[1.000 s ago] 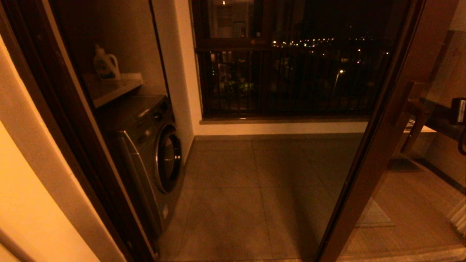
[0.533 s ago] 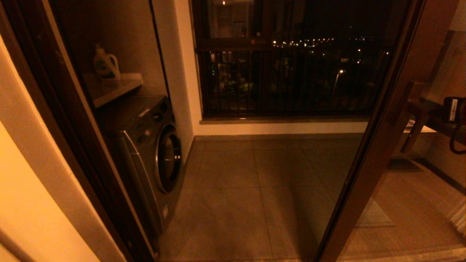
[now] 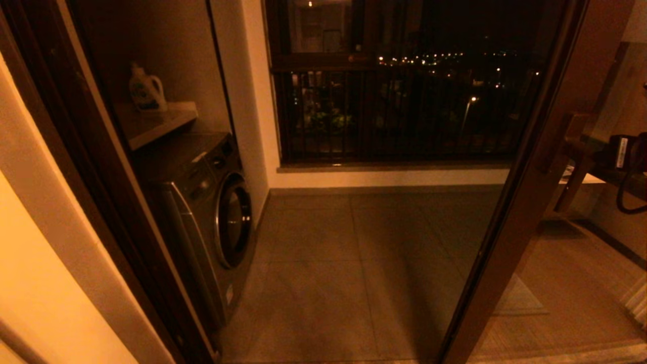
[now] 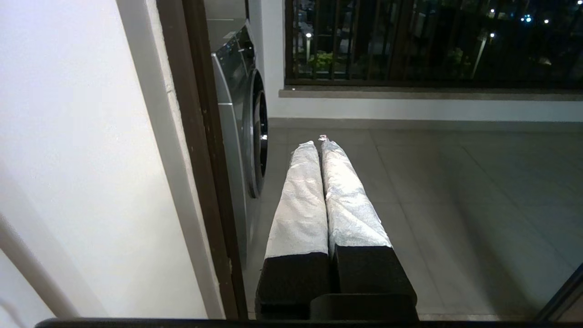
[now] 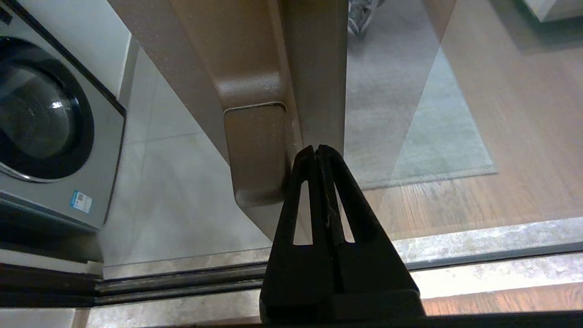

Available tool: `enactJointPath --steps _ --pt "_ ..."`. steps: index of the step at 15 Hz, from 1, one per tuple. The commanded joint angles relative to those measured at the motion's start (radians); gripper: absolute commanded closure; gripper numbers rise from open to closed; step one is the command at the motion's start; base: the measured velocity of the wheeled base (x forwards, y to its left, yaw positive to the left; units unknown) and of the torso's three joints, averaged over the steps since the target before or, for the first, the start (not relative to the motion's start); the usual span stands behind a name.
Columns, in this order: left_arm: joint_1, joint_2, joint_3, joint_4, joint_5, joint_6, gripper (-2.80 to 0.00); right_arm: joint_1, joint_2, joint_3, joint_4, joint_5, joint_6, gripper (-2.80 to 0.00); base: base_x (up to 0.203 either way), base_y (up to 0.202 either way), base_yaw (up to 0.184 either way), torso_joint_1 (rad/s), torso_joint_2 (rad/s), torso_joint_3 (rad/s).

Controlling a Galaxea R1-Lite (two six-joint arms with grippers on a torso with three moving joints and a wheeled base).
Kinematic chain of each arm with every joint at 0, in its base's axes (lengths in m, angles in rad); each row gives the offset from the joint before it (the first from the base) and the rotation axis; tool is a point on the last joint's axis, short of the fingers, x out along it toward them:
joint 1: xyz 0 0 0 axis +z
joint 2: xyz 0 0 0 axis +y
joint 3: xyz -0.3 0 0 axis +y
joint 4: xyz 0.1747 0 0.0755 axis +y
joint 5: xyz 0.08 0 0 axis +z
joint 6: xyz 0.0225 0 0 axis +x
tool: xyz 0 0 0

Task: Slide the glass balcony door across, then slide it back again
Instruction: Close the slid door

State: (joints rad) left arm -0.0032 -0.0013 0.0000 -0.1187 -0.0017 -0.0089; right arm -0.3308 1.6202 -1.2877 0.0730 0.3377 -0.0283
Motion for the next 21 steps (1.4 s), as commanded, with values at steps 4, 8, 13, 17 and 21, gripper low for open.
enactJointPath --steps 4,8,13,17,21 --pt "0.0 0.001 0.04 -0.001 0.0 0.0 0.0 0.044 -0.008 0.007 0.002 0.007 0.002 0.0 0.0 0.0 0.0 0.0 0.0 0.0" --pt "0.0 0.001 0.04 -0.001 0.0 0.0 0.0 0.081 -0.015 0.01 0.002 0.007 0.015 0.0 0.0 0.0 0.0 0.0 0.0 0.0" --pt "0.0 0.001 0.04 -0.001 0.0 0.0 0.0 0.134 -0.021 0.013 0.002 0.005 0.029 0.0 0.0 0.0 0.0 0.0 0.0 0.0" --pt "0.0 0.001 0.04 -0.001 0.0 0.0 0.0 0.198 -0.025 0.027 0.002 0.0 0.03 0.0 0.0 0.0 0.0 0.0 0.0 0.0" --pt "0.0 0.001 0.04 -0.001 0.0 0.0 0.0 0.262 -0.025 0.036 0.002 -0.022 0.042 0.0 0.0 0.0 0.0 0.0 0.0 0.0"
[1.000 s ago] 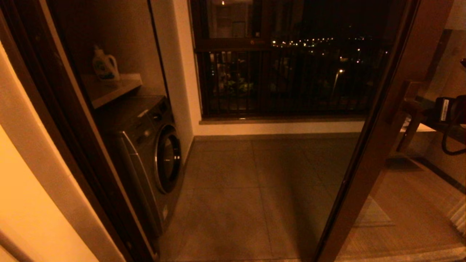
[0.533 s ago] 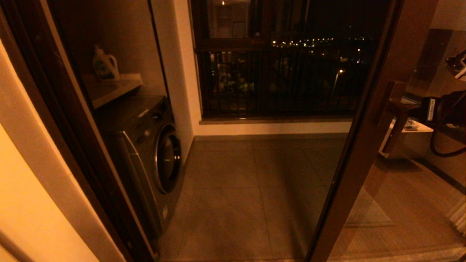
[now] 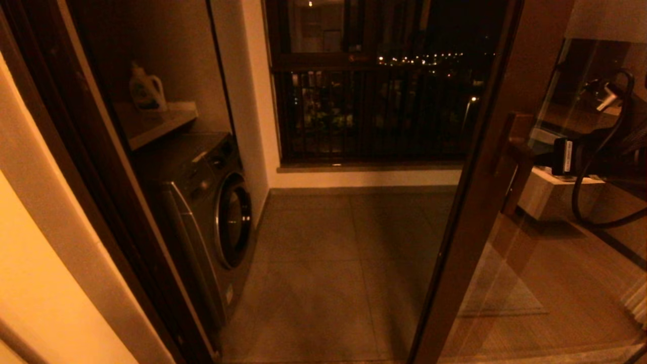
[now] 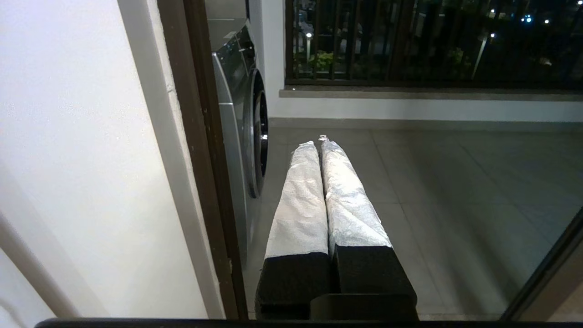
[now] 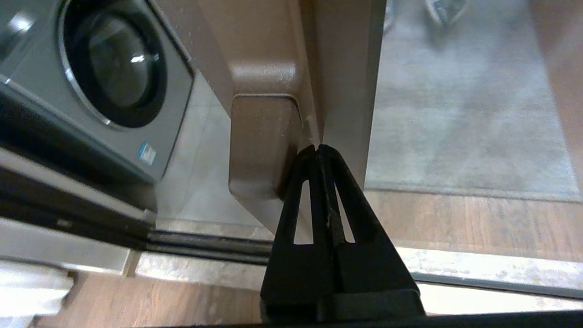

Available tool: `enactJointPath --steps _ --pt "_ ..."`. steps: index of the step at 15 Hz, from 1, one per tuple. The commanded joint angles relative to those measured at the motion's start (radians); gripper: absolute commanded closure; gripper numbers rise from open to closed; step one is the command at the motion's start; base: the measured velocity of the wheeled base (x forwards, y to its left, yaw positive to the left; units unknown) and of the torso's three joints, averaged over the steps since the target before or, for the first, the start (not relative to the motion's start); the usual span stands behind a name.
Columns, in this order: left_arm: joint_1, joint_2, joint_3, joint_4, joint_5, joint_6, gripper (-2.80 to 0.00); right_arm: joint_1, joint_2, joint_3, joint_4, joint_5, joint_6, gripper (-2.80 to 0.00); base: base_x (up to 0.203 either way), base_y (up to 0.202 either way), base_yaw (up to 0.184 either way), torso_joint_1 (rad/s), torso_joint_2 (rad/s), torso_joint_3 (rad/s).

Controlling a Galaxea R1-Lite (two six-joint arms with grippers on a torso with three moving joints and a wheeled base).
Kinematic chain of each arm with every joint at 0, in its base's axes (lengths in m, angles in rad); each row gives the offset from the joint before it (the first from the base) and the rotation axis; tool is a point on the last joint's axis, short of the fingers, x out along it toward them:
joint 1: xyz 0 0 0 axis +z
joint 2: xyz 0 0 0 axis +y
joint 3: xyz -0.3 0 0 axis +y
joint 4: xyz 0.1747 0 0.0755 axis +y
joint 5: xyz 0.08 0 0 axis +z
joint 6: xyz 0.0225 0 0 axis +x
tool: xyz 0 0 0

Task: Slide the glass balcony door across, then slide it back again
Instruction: Close the slid door

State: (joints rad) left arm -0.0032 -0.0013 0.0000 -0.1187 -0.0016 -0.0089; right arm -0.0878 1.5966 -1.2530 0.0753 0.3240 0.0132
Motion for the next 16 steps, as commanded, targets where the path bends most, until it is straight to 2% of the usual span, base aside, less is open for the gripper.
enactJointPath --steps 1,6,8,10,16 --pt "0.0 0.001 0.04 -0.001 0.0 0.0 0.0 0.037 0.001 0.0 -0.002 -0.021 0.001 0.0 0.0 0.0 0.0 0.0 0.0 0.0" --pt "0.0 0.001 0.04 -0.001 0.0 0.0 0.0 0.107 0.015 -0.007 -0.031 -0.036 0.004 0.0 0.0 0.0 0.0 0.0 0.0 0.0" --pt "0.0 0.001 0.04 -0.001 0.0 0.0 0.0 0.138 0.03 -0.008 -0.056 -0.065 0.006 0.0 0.0 0.0 0.0 0.0 0.0 0.0" --pt "0.0 0.001 0.04 -0.001 0.0 0.0 0.0 0.168 0.044 -0.009 -0.092 -0.085 0.038 0.0 0.0 0.0 0.0 0.0 0.0 0.0" --pt "0.0 0.001 0.04 -0.001 0.0 0.0 0.0 0.246 0.069 -0.017 -0.097 -0.121 0.04 0.0 0.0 0.0 0.0 0.0 0.0 0.0"
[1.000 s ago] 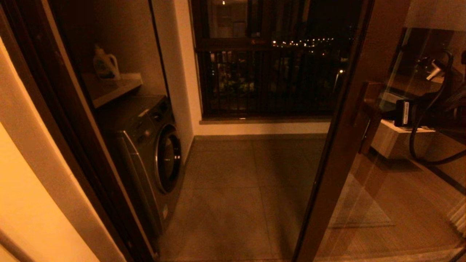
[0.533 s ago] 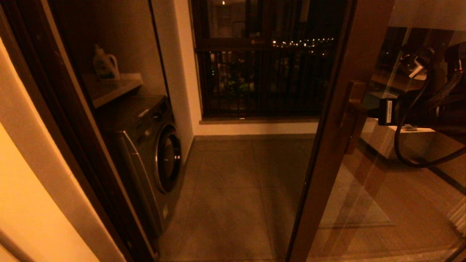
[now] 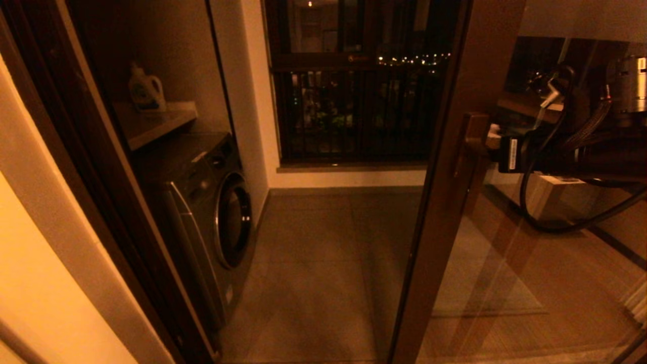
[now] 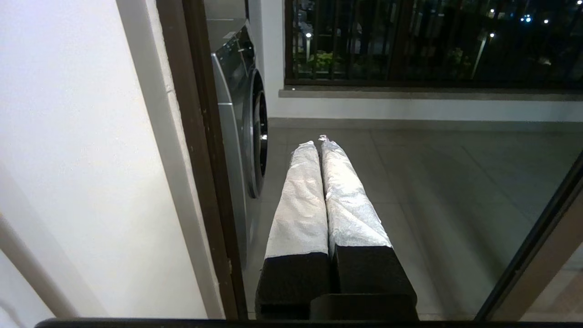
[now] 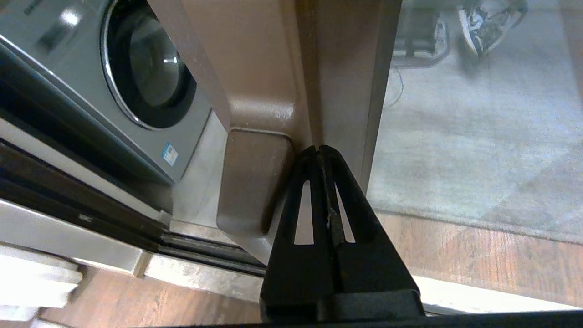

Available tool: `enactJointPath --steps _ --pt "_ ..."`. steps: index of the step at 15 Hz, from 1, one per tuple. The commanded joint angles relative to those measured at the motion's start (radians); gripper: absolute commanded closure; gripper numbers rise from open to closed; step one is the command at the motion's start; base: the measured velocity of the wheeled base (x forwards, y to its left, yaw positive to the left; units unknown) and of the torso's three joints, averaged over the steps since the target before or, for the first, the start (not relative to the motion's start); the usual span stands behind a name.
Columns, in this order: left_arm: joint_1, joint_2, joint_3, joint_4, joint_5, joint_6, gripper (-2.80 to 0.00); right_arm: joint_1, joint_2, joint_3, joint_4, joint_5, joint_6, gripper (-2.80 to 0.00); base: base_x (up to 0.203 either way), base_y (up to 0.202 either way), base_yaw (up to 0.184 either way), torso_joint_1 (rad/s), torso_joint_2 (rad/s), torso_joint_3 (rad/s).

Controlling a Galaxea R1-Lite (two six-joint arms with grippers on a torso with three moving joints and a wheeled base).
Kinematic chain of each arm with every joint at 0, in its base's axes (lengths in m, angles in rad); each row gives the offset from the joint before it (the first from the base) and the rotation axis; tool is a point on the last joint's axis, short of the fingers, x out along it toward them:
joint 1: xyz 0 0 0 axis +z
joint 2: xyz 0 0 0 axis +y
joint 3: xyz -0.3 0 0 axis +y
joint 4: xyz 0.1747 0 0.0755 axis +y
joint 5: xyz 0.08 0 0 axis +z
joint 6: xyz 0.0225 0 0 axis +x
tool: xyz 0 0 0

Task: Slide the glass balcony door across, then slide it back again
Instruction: Close the slid door

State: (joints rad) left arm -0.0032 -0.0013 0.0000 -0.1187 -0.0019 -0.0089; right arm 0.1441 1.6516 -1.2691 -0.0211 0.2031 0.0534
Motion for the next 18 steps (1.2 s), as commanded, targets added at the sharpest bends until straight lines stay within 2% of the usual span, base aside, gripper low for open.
enactJointPath --steps 1,5,9,14,16,18 --pt "0.0 0.001 0.04 -0.001 0.0 0.0 0.0 0.023 0.019 0.0 -0.003 -0.002 -0.003 0.0 0.0 0.0 0.0 0.0 0.0 0.0" --pt "0.0 0.001 0.04 -0.001 0.0 0.0 0.0 0.078 0.044 0.0 -0.059 -0.019 0.0 0.0 0.0 0.0 0.0 0.0 0.0 0.0" --pt "0.0 0.001 0.04 -0.001 0.0 0.0 0.0 0.149 0.075 -0.031 -0.075 -0.082 0.002 0.0 0.0 0.0 0.0 0.0 0.0 0.0" --pt "0.0 0.001 0.04 -0.001 0.0 0.0 0.0 0.23 0.073 -0.038 -0.077 -0.096 0.028 0.0 0.0 0.0 0.0 0.0 0.0 0.0" --pt "0.0 0.001 0.04 -0.001 0.0 0.0 0.0 0.274 0.07 -0.037 -0.077 -0.149 0.038 0.0 0.0 0.0 0.0 0.0 0.0 0.0" --pt "0.0 0.001 0.04 -0.001 0.0 0.0 0.0 0.299 0.072 -0.038 -0.077 -0.159 0.039 0.0 0.0 0.0 0.0 0.0 0.0 0.0"
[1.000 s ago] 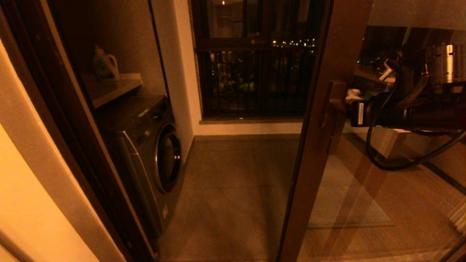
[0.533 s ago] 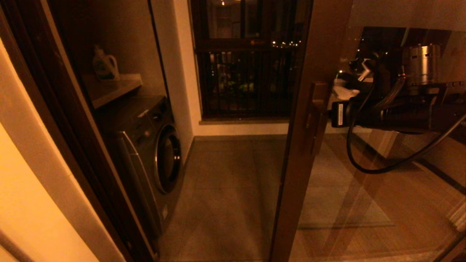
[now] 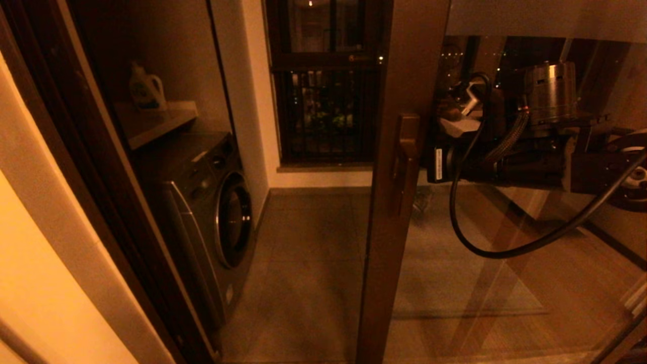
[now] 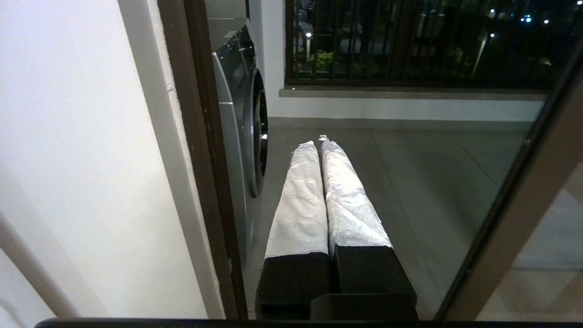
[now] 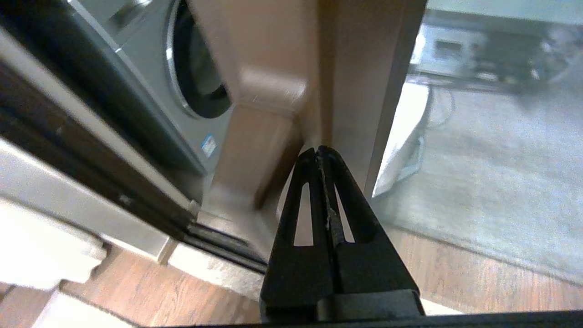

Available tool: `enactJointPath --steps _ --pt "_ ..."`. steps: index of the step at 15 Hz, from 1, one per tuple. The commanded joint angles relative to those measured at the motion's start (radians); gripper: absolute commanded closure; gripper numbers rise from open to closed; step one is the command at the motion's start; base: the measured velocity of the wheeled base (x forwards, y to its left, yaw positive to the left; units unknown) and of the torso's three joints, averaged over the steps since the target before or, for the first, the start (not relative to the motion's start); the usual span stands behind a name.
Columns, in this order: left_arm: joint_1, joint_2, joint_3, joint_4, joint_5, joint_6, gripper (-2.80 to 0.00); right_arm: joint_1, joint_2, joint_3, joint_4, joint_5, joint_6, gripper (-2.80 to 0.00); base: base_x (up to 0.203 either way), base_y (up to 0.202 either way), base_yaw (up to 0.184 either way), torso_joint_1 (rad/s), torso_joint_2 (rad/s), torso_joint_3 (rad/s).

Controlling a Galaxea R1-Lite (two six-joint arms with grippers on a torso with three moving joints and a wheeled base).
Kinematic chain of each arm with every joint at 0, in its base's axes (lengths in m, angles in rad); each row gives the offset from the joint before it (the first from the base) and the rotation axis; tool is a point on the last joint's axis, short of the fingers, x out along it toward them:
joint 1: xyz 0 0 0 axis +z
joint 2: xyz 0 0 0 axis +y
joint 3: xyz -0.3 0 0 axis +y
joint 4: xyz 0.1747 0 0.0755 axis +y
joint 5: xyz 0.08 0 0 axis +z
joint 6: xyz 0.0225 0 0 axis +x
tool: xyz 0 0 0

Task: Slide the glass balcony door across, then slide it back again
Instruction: Close the slid door

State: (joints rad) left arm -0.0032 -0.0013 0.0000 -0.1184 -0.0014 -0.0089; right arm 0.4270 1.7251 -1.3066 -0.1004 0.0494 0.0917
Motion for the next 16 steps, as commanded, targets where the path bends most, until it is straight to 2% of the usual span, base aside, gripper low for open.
enactJointPath --steps 1,5,16 --pt "0.0 0.001 0.04 -0.001 0.0 0.0 0.0 0.028 0.0 -0.002 0.002 -0.005 0.0 0.0 0.0 0.0 0.0 0.0 0.0 0.0" --pt "0.0 0.001 0.04 -0.001 0.0 0.0 0.0 0.071 0.01 -0.015 -0.012 -0.009 0.018 0.0 0.0 0.0 0.0 0.0 0.0 0.0" --pt "0.0 0.001 0.04 -0.001 0.0 0.0 0.0 0.158 0.131 -0.141 -0.015 -0.087 0.028 0.0 0.0 0.0 0.0 0.0 0.0 0.0"
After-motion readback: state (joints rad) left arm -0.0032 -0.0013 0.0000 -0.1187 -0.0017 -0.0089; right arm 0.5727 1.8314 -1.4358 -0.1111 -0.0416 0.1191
